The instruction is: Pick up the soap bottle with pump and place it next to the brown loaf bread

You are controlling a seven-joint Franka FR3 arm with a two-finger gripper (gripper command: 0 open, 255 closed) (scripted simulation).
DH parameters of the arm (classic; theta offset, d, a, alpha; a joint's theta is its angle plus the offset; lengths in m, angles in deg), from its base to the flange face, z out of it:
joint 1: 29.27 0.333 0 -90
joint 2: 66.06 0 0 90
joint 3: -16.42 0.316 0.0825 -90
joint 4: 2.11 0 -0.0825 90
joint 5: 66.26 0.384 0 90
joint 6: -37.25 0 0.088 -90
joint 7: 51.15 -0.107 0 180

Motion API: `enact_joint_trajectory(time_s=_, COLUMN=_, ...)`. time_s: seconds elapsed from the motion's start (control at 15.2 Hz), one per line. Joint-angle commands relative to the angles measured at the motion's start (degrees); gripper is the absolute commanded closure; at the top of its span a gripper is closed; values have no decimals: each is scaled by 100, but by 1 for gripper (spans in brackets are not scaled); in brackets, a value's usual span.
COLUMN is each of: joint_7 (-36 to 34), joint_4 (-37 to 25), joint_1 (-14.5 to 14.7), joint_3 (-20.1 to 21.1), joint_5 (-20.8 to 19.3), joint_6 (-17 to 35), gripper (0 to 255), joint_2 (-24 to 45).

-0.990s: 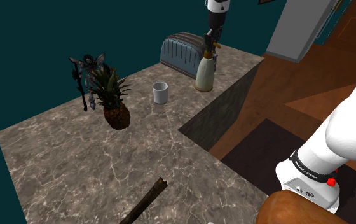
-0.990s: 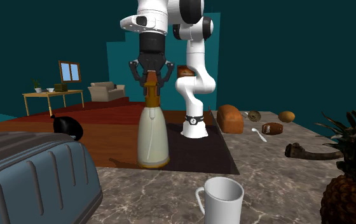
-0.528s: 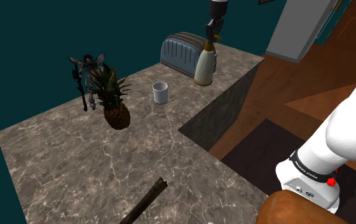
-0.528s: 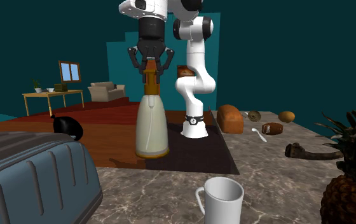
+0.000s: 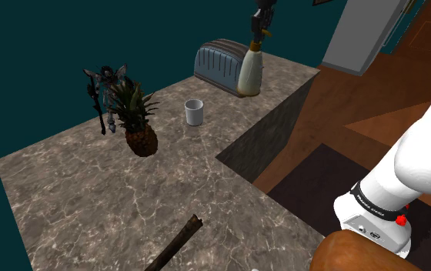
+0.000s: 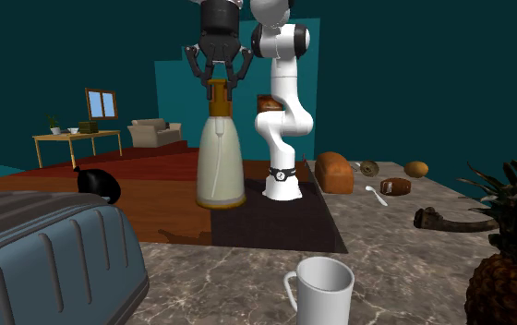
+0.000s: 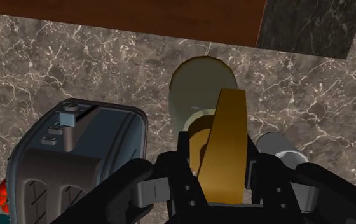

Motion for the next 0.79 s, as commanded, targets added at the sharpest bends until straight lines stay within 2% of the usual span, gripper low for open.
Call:
enact_joint_trajectory(time_s=0.0, joint_7=5, joint_4=-187, joint_1=0, joint_3=0, joint_5=4, joint_6=-160, gripper=255, joint_2=25)
enact_joint_trajectory(time_s=0.73, joint_7=55, joint_4=-1426, joint_1=-23, joint_3=-12, joint_5=42, joint_6=-1117, gripper=255, joint_2=308)
